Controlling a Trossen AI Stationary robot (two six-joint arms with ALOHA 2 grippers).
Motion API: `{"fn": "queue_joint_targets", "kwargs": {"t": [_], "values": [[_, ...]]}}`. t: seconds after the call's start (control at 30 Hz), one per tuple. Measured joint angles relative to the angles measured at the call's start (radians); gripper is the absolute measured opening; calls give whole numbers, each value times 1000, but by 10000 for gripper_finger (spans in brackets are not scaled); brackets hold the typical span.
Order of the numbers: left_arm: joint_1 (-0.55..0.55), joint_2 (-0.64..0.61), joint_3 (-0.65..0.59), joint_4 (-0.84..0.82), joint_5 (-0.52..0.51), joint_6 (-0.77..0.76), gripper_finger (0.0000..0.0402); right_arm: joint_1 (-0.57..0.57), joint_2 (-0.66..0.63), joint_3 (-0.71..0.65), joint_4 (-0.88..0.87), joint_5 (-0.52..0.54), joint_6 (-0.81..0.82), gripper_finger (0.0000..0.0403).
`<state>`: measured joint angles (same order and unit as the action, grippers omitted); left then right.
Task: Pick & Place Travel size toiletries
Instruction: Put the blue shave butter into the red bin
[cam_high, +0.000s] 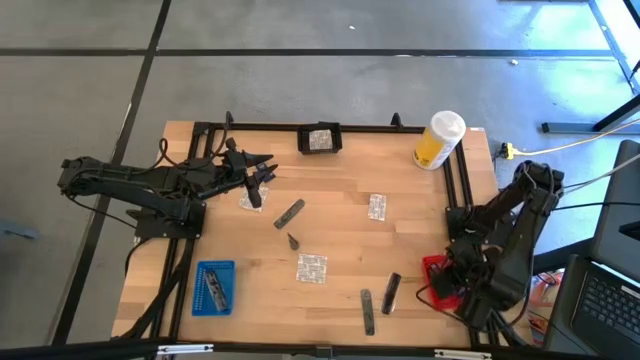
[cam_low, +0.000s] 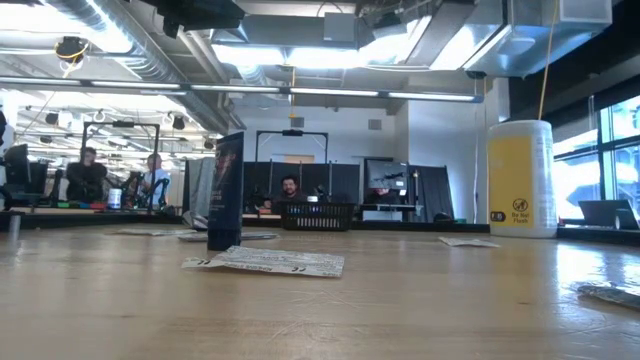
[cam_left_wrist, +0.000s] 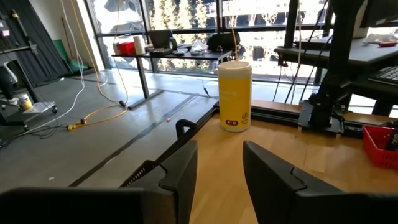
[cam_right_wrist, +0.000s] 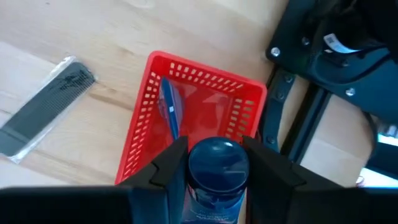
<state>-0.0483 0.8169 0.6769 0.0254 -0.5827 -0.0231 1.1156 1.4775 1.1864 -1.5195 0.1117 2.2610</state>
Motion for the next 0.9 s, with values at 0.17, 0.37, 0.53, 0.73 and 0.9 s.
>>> {"fn": "queue_joint_targets", "kwargs": {"t": [0.17,0.37,0.53,0.73,0.9], "values": [[0,0,0,0,0,0,125,-8,-103,-129,119,7,2,131],[0,0,0,0,0,0,124,-9,-168,-237,210,8,6,142],[0,0,0,0,0,0,124,-9,-189,-290,257,11,7,133],[0,0,0,0,0,0,124,-9,-189,-294,257,10,7,143],[0,0,0,0,0,0,124,-9,-189,-294,256,4,9,138]]}}
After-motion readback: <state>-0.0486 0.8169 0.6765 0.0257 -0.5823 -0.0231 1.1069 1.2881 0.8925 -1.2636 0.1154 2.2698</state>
